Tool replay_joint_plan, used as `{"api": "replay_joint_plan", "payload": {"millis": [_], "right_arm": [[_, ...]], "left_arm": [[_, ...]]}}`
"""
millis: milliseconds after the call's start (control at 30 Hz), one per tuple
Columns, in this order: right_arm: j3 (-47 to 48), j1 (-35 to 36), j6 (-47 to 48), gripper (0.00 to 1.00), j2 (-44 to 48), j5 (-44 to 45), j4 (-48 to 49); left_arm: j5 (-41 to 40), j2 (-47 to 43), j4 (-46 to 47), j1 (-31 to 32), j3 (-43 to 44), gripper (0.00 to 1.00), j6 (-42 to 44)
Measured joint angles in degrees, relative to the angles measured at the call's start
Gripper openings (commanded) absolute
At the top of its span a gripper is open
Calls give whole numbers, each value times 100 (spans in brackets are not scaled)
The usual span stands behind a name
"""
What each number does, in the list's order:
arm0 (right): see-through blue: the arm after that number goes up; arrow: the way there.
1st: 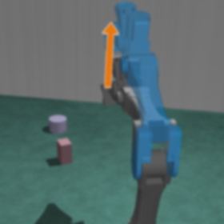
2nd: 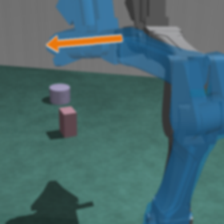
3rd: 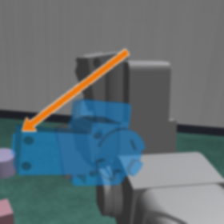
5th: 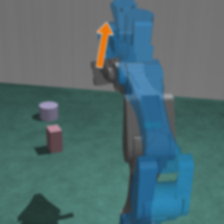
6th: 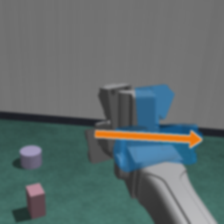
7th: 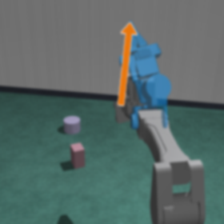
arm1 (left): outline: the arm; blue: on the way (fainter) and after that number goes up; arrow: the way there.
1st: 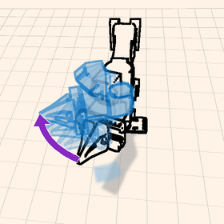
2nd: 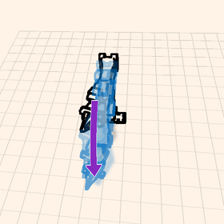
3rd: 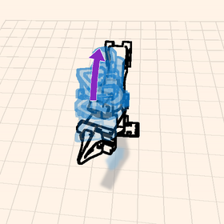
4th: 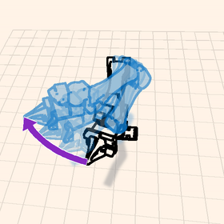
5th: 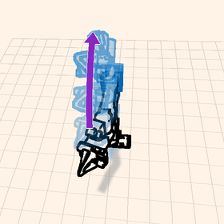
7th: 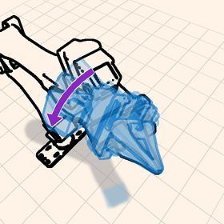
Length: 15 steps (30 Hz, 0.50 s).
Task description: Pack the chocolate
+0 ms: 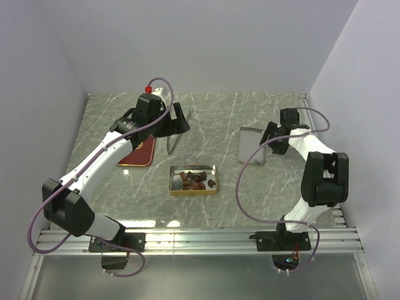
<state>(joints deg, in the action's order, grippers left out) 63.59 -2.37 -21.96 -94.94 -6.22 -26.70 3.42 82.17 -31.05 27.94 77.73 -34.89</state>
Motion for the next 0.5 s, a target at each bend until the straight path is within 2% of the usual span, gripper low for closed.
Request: {"api": "replay_joint_plan", "payload": {"millis": [133,300,500], "right_arm": [[-79,72,-24,58,-315,133,96],[-146,125,-31,49,-566,240,138],[-146,151,-20,33,-702,372,144]], "left_arm": [[2,-15,20,0,-70,99,-35],[-4,-15,-11,0,-66,99,-24],[-2,-15,-11,0,-59,99,-11]]}}
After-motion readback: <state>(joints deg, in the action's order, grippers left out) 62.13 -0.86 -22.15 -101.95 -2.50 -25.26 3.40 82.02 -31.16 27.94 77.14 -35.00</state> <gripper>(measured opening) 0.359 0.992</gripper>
